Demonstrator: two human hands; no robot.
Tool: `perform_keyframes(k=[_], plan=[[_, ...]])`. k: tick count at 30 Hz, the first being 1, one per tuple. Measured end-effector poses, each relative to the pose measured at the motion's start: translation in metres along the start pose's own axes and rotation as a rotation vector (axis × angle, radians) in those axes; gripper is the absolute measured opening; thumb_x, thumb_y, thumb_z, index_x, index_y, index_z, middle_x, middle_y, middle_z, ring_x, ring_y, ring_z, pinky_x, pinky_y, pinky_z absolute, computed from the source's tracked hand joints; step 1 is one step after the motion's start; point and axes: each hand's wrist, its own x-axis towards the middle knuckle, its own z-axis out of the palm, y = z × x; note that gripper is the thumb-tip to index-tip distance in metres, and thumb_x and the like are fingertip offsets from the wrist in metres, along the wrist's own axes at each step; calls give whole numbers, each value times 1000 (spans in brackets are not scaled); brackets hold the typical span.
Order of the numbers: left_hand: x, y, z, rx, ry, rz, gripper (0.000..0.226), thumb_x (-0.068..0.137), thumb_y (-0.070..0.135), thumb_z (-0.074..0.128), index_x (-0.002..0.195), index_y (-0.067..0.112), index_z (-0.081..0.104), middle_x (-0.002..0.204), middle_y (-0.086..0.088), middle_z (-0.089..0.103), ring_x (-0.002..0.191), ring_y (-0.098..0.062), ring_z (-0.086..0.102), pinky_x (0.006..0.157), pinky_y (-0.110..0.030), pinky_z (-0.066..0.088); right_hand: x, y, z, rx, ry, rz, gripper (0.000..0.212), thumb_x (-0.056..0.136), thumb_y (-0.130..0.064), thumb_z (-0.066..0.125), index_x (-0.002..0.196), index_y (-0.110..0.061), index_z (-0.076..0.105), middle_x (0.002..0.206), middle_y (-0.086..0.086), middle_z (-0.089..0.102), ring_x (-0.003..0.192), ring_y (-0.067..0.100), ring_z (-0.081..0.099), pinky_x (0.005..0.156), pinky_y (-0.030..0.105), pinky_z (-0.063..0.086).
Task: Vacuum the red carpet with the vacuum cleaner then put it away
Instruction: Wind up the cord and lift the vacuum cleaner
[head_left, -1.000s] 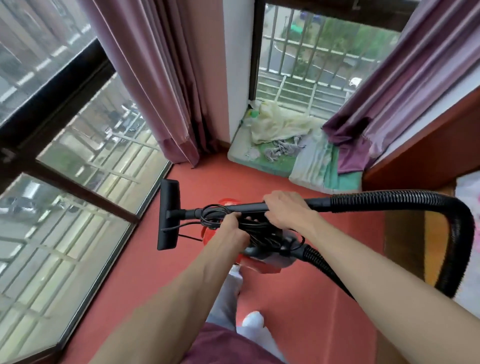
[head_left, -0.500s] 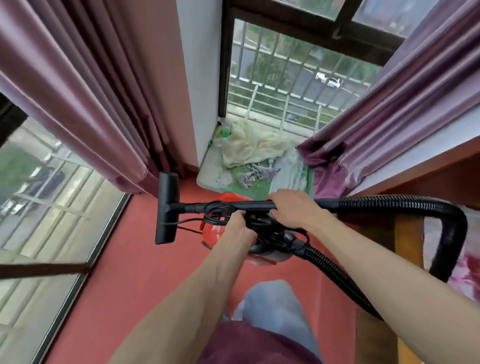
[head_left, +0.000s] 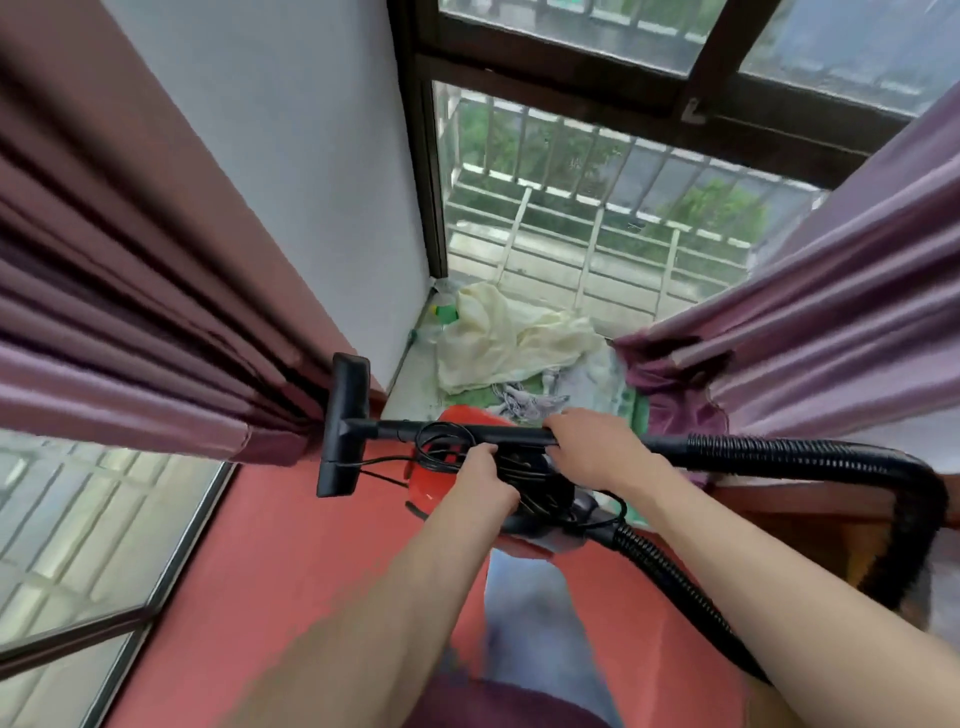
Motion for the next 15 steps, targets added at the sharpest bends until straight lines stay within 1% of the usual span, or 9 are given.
perform_keyframes(k=[2, 3, 5, 6, 8, 10, 11, 13, 15], plan=[[16, 8, 34, -39, -8, -5, 19, 96, 15, 50, 83, 6, 60, 83, -13, 67, 74, -27, 60, 89, -38, 51, 27, 31, -5, 1, 12, -1, 27, 95, -23, 45, 118, -17, 58, 110, 6, 61, 100, 28, 61, 71, 34, 40], [28, 13, 49, -55, -20, -16, 21, 97, 15, 49, 82, 5, 60, 75, -15, 70, 74, -28, 60, 88, -39, 51, 39, 45, -8, 7, -1, 3, 29, 95, -23, 45, 120, -18, 57, 112, 6, 61, 101, 28, 61, 74, 35, 42], [45, 22, 78, -60, -41, -46, 27, 100, 15, 47, 78, 3, 59, 53, -15, 67, 72, -30, 58, 80, -39, 49, 64, 69, -11, 19, -28, 4, 31, 94, -26, 47, 122, -18, 57, 114, 7, 60, 104, 29, 61, 79, 37, 47], [53, 26, 90, -75, -61, -72, 30, 101, 16, 46, 77, 3, 58, 48, -15, 65, 71, -30, 57, 76, -39, 47, 77, 80, -12, 7, -41, 9, 33, 93, -31, 51, 123, -18, 56, 114, 6, 60, 105, 29, 61, 81, 37, 48], [77, 33, 113, -96, -85, -128, 33, 102, 21, 45, 78, 3, 57, 46, -16, 64, 70, -30, 55, 66, -38, 44, 105, 101, -11, -29, -51, 25, 46, 87, -46, 61, 124, -19, 54, 116, 5, 61, 108, 28, 60, 81, 36, 46], [104, 40, 136, -143, -109, -159, 35, 103, 25, 47, 77, 3, 54, 45, -14, 62, 68, -28, 53, 62, -37, 42, 138, 122, -4, -77, -44, 51, 58, 81, -54, 66, 126, -21, 52, 118, 3, 61, 111, 26, 59, 83, 36, 45], [124, 46, 146, -158, -119, -160, 36, 102, 27, 48, 77, 2, 54, 47, -12, 62, 67, -28, 52, 62, -37, 42, 157, 131, 1, -112, -36, 62, 59, 81, -52, 66, 129, -22, 50, 121, 2, 59, 114, 25, 58, 86, 37, 44], [167, 61, 164, -196, -144, -169, 36, 101, 28, 52, 77, 1, 54, 52, -10, 62, 66, -28, 53, 59, -37, 43, 199, 149, 18, -198, -8, 59, 53, 87, -40, 62, 134, -23, 44, 125, -1, 57, 118, 24, 55, 89, 38, 42], [217, 79, 181, -207, -147, -171, 34, 100, 28, 54, 80, 1, 57, 54, -11, 64, 66, -29, 55, 57, -38, 43, 247, 165, 44, -221, 56, 61, 45, 89, -28, 56, 133, -27, 46, 122, -5, 58, 116, 22, 55, 88, 37, 42]])
